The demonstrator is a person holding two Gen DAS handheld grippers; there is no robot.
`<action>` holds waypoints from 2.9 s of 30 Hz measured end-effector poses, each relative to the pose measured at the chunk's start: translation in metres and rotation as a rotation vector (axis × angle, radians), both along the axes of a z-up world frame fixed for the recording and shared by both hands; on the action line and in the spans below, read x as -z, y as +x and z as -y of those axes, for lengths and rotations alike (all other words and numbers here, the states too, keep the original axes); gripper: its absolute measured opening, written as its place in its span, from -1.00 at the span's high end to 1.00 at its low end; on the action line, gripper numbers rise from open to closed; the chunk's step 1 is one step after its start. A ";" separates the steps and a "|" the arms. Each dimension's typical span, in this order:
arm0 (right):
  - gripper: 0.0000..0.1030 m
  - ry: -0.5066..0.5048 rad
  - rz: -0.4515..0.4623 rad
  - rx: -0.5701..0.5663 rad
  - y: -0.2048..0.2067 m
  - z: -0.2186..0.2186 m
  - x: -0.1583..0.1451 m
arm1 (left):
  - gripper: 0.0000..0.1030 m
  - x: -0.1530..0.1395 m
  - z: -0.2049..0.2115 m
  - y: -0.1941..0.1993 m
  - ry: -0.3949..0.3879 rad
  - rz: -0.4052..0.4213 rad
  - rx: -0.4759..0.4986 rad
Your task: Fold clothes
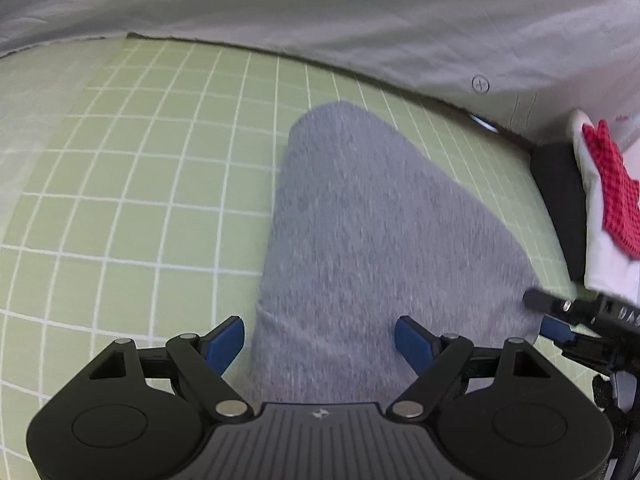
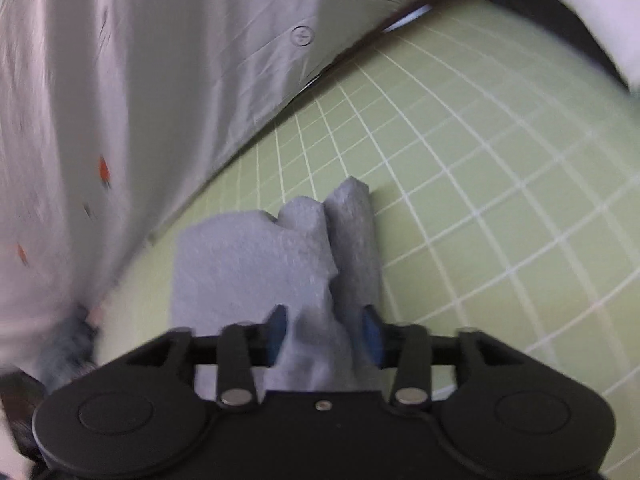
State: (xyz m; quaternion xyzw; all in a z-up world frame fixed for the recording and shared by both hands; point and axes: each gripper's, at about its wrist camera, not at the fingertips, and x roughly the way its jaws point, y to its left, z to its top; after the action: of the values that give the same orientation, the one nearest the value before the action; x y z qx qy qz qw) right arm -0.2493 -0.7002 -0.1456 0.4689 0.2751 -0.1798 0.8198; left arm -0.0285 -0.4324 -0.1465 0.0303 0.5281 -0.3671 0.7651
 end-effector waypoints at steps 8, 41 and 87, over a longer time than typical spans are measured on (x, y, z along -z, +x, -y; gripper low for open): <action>-0.07 0.160 0.079 0.043 0.023 0.034 0.026 | -0.61 0.006 0.000 0.004 0.008 -0.025 0.011; -0.43 0.019 -0.015 0.027 0.002 -0.026 0.031 | -0.28 0.004 0.028 0.008 0.054 -0.012 0.039; 0.69 -0.884 0.210 0.178 -0.227 0.183 -0.248 | 0.28 -0.234 0.346 -0.221 -0.729 0.246 0.328</action>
State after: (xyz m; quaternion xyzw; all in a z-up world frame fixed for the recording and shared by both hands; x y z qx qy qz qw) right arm -0.4766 -0.8833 0.1029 0.1119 0.0462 -0.3010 0.9459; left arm -0.2493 -0.7780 0.0872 -0.1151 0.2564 -0.6404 0.7148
